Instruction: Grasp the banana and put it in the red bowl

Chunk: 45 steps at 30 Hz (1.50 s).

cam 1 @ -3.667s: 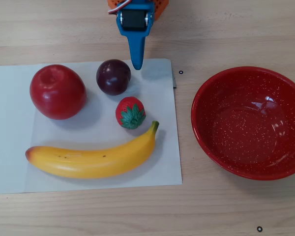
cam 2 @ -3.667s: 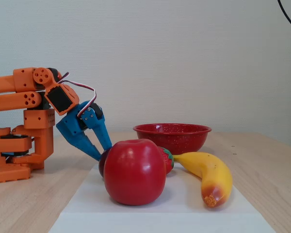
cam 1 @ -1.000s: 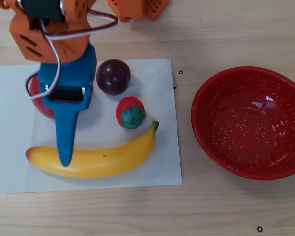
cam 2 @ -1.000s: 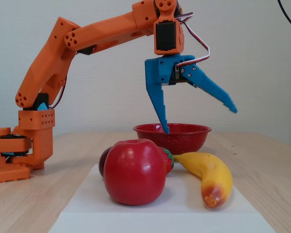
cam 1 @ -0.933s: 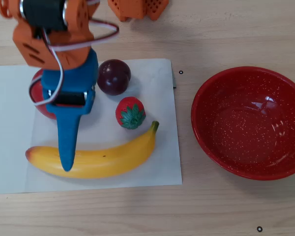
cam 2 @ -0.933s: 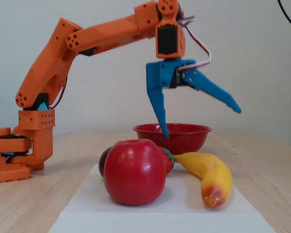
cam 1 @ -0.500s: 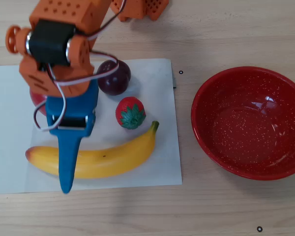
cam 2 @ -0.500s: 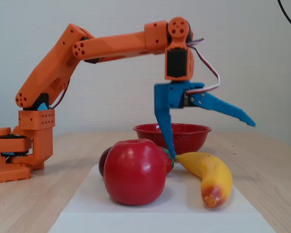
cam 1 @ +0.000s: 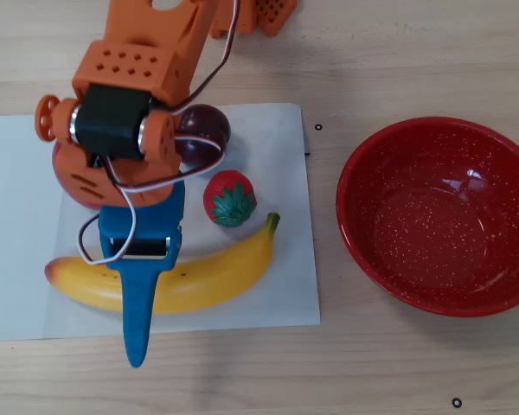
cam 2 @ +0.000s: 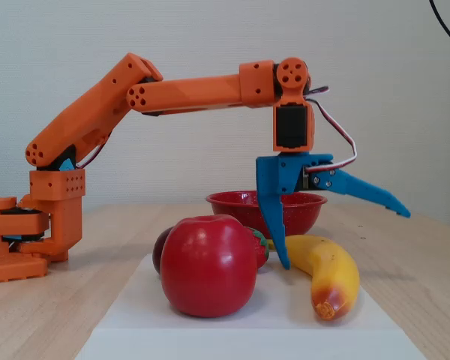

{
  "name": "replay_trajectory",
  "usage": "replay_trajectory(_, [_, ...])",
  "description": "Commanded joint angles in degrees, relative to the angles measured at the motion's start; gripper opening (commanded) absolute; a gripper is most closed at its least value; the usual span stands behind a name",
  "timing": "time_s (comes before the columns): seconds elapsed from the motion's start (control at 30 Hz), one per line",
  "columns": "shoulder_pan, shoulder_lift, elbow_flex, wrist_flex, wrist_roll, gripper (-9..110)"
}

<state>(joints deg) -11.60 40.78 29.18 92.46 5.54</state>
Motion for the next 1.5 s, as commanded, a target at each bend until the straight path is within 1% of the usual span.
replay_trajectory(0.0, [1.41, 3.69, -6.42, 0.53, -0.09, 75])
replay_trajectory(0.63, [1.93, -4.39, -13.10, -0.79, 1.67, 74])
replay_trajectory(0.9, [2.46, -5.80, -13.45, -0.97, 1.76, 73])
replay_trajectory(0.93, [2.46, -5.89, -13.45, -0.88, 1.76, 71])
replay_trajectory(1.03, [2.55, -6.06, -13.54, -0.97, 1.41, 70])
replay_trajectory(1.17, [2.55, -6.24, -13.71, -1.05, 1.32, 58])
replay_trajectory(1.23, [2.46, -6.42, -13.97, -1.32, 1.14, 54])
replay_trajectory(1.37, [2.11, -6.77, -14.41, -1.49, 1.58, 38])
replay_trajectory(1.47, [1.93, -7.03, -14.59, -2.20, 1.67, 32])
